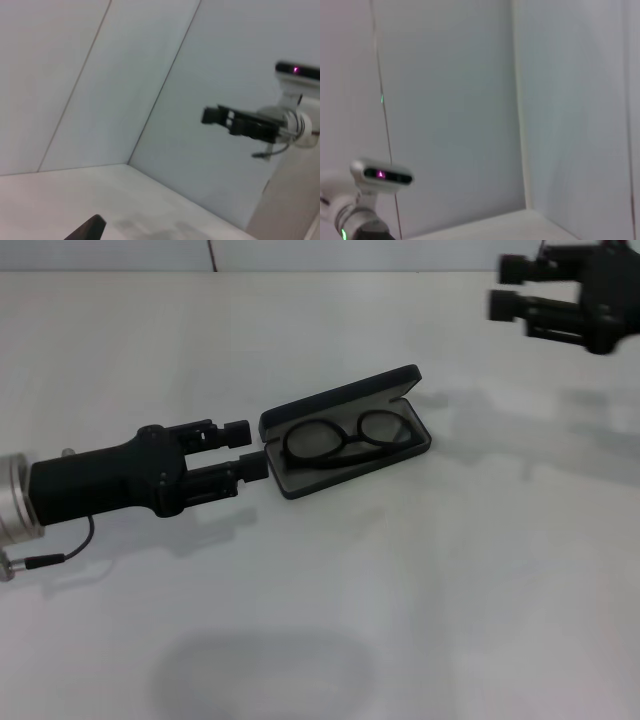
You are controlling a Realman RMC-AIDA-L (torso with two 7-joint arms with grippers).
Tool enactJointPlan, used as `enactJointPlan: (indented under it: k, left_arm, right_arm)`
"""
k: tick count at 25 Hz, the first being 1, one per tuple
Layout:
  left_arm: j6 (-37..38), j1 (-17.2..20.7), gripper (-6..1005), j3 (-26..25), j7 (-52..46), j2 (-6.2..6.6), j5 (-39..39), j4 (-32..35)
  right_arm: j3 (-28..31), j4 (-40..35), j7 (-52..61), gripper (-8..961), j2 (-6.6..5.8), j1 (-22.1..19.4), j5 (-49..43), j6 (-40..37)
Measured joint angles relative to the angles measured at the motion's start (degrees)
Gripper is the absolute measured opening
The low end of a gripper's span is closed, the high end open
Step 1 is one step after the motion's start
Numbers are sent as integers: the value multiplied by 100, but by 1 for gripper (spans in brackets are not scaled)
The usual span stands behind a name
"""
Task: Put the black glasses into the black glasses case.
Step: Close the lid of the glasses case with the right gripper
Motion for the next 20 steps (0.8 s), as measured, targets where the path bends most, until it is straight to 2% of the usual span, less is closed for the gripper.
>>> enactJointPlan:
  k: [1,3,7,9,15,20]
  left_arm:
    - [93,-71,671,21,-136,59,21,18]
    - [158,-111,673,50,-210,87,63,48]
    - [403,-151,677,78,-367,144,378,309]
    - [604,-148,679,78,-386,168,542,416]
    - [1144,-174,685,74,-373,174,688,540]
    - [1151,-177,690,109,-388,136,690,558]
  right_arm:
    - [105,116,0,474,-39,-89,30,-118]
    - [158,247,-10,479,-95,-300,17,-397]
    - [-81,268,-301,491,-186,-553,-412,-1349]
    - [-121,300,-424,563,-188,-630,-631,-1653]
    - [-102,842,-931,780,-79,-738,-798,-2090]
    - [-131,1105,-1133,826,45,-770,-866,-1836]
